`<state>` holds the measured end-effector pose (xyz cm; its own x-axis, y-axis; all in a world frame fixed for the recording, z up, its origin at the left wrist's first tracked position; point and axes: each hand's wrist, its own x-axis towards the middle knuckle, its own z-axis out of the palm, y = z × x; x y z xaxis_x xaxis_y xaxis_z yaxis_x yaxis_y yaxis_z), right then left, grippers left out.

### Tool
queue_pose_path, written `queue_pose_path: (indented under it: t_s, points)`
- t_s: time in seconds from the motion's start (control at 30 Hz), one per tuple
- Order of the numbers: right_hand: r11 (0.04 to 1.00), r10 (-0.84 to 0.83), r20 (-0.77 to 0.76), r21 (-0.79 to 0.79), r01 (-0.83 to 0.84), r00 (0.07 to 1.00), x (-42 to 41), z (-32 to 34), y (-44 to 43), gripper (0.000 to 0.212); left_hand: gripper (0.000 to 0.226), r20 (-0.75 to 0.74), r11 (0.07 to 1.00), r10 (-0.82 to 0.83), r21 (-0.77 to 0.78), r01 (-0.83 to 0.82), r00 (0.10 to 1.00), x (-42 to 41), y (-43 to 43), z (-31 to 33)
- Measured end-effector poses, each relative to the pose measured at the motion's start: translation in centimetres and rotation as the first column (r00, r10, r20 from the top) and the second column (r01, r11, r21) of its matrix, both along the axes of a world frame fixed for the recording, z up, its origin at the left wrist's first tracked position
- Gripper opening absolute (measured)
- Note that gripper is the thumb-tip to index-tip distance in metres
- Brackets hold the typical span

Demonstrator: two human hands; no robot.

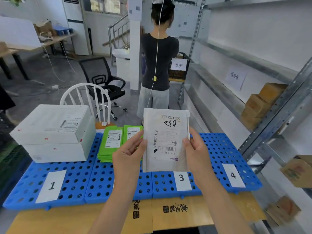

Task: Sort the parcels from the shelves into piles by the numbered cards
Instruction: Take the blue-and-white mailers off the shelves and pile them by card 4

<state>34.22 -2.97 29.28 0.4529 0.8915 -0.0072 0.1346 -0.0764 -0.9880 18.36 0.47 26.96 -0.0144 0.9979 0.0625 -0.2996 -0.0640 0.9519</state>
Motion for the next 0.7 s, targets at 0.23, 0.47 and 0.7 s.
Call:
queue_pose_path:
  t_s: [0.23, 0.47, 0.7]
  points:
    - [1.000, 0.024, 0.017, 0.000, -0.024, 1.000, 1.0, -0.5, 2.6, 0.038, 0.033, 0.009, 0.999, 0.021, -0.025, -0.021, 1.000, 0.9, 2.2, -0.5]
    - [0.998, 0.052, 0.005, 0.016, -0.052, 0.999, 4.5, -1.2, 6.7, 0.039, 0.032, -0.008, 0.999, 0.051, -0.013, -0.051, 0.999, 4.2, 5.8, -0.7]
    - [0.995, 0.092, 0.001, 0.040, -0.092, 0.996, 8.9, -0.8, 12.7, 0.040, 0.031, -0.017, 0.999, 0.053, 0.004, -0.053, 0.998, 8.3, 11.4, 0.0]
